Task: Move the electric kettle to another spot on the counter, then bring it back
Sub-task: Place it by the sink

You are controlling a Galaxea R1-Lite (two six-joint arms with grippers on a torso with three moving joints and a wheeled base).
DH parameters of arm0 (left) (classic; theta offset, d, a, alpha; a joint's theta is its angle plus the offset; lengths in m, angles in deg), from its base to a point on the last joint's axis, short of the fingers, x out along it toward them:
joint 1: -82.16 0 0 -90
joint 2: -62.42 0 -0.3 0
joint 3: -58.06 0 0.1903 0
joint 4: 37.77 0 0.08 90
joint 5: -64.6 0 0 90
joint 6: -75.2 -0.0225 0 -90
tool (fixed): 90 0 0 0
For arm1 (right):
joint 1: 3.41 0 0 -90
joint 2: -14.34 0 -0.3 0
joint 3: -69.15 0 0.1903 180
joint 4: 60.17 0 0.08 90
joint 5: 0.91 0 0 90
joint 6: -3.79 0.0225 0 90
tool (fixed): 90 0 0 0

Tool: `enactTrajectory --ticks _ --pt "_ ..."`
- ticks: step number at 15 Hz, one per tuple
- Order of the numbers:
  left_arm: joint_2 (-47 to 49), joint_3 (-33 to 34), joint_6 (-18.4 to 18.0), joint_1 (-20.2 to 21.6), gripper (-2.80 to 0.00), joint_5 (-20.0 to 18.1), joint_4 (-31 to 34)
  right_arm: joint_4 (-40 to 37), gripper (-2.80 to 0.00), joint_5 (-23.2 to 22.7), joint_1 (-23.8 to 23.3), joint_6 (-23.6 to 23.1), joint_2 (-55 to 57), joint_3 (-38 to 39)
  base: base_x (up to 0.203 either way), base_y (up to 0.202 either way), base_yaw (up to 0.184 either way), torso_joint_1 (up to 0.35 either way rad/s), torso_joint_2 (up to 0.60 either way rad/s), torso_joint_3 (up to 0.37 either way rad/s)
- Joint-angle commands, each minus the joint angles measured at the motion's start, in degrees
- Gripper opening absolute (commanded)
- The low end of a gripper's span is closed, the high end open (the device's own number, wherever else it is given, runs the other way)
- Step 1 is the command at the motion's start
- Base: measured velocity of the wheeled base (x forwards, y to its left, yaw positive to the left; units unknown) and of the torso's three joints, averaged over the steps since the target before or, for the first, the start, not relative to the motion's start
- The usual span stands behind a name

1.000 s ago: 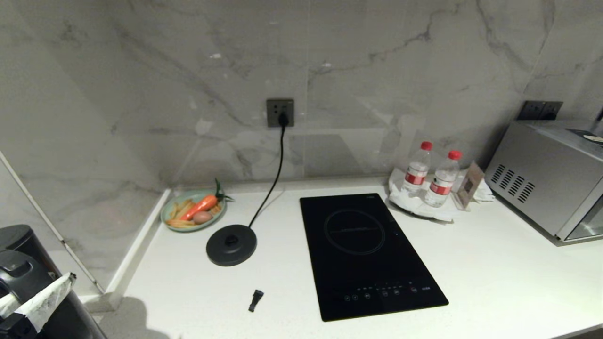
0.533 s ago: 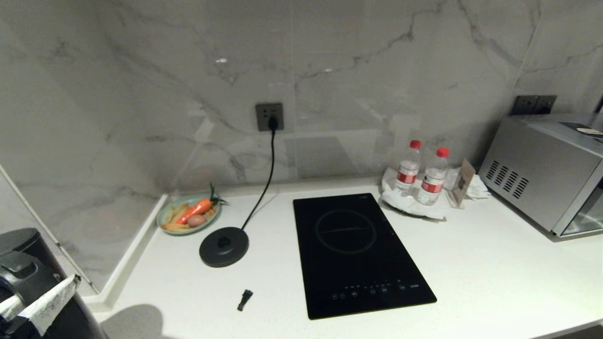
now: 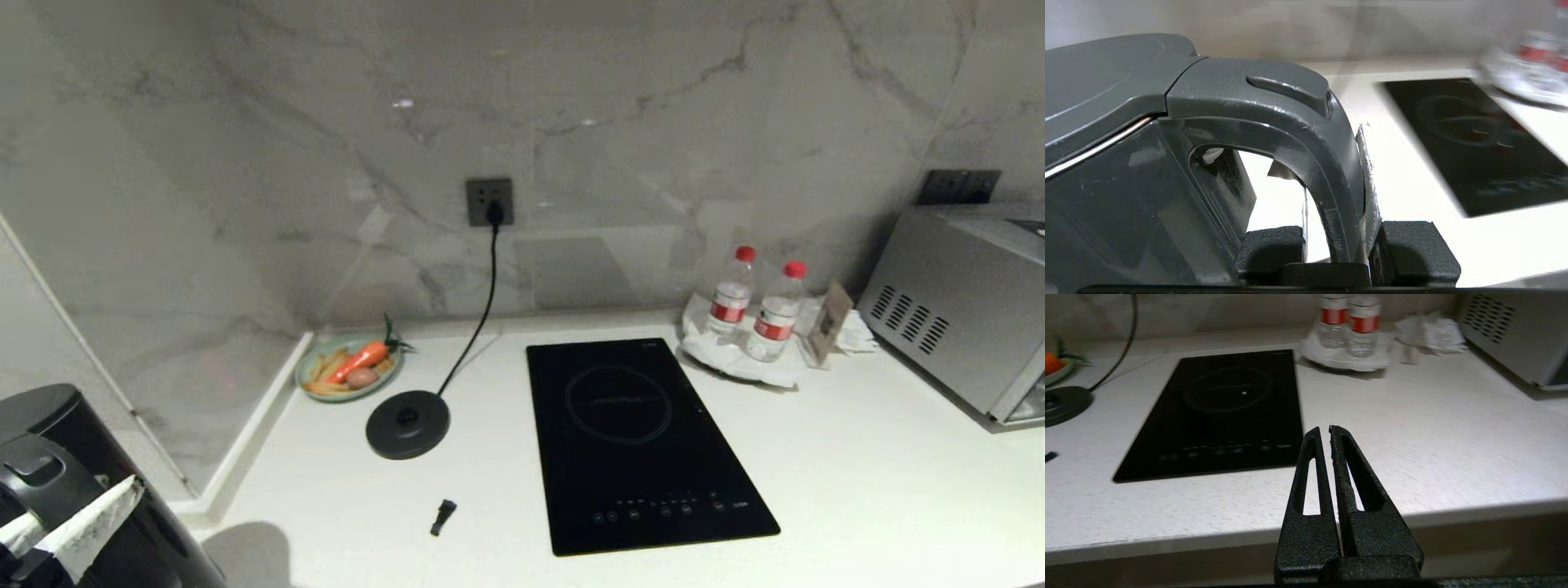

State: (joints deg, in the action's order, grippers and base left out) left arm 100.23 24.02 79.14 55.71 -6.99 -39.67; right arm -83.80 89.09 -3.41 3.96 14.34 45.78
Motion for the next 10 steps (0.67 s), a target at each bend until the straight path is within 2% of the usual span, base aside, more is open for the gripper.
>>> enactTrajectory --ticks 1,10 --pt "0.1 -0.1 0.0 0.0 -2.8 0.2 0.0 0.0 -2.8 0.0 0.0 0.0 0.0 0.0 0.002 -0.009 0.162 0.007 0.0 0.006" --pt "0.1 -0.1 -0.1 0.0 -2.8 0.2 0.0 0.0 -2.8 0.0 0.0 0.1 0.0 0.0 -0.001 -0.007 0.176 0.003 0.0 0.003"
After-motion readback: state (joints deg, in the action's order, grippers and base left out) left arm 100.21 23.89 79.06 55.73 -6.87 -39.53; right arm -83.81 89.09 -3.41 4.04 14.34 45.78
